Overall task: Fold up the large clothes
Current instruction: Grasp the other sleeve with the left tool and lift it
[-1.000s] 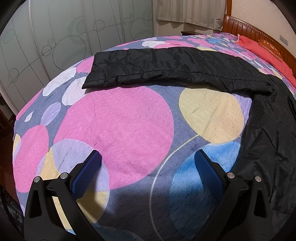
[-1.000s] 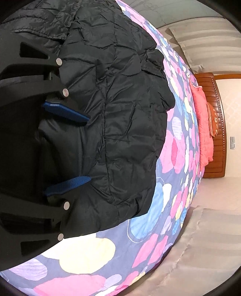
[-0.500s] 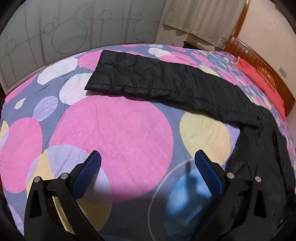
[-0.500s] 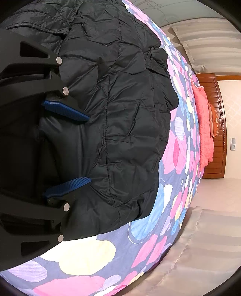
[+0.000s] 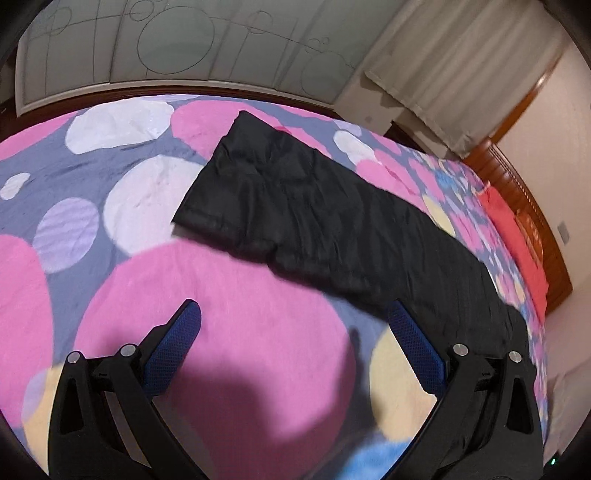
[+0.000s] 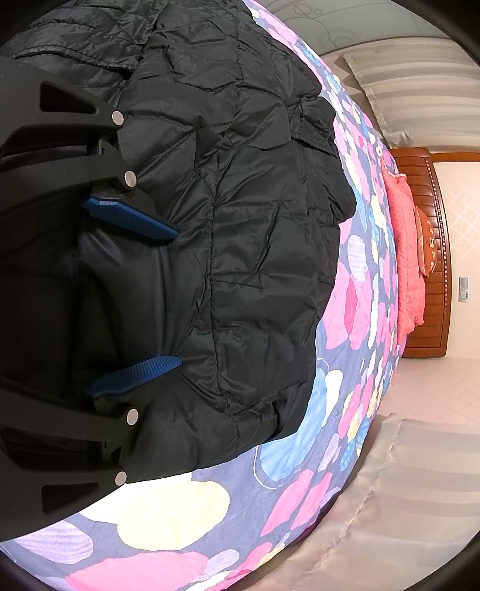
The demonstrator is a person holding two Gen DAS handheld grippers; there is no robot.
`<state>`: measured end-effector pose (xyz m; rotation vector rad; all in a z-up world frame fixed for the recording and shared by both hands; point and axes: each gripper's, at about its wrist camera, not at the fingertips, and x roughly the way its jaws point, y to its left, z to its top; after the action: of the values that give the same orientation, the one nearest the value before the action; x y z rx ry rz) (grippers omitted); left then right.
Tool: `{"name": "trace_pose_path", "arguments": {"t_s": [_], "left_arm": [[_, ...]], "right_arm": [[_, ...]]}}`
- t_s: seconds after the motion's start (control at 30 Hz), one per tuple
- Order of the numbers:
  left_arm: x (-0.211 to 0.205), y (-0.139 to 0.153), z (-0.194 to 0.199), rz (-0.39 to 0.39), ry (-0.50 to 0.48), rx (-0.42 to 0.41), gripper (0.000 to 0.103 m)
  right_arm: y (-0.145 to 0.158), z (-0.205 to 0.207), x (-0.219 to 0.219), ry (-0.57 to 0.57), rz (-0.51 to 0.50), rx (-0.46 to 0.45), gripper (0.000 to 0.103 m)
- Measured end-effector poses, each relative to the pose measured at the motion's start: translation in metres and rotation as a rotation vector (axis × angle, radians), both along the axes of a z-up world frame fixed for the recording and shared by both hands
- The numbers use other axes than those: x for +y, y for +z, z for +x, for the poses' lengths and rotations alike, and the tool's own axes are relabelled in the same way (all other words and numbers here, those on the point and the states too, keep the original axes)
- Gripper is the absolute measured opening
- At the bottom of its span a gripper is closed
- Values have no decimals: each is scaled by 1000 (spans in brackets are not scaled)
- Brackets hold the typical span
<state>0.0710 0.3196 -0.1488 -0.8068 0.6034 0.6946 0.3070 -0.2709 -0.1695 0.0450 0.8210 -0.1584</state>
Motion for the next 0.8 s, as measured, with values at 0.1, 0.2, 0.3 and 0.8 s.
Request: {"name": "trace_pose_path", "arguments": {"t_s": [0.1,0.2,0.3,0.8], "left_arm": [[11,-3,5,-3,20,-49,101],[18,-4,15,24,41,-47,99],[26,0,18,45,58,-26,80],[2,62,31,258,-13,-37,8]], "right_arm": [[0,0,1,0,-4,-1,66],[0,0,1,1,-4,-1,66],[0,0,1,1,-6,-1,66],[0,-1,0,2,-5,-4,66]]}}
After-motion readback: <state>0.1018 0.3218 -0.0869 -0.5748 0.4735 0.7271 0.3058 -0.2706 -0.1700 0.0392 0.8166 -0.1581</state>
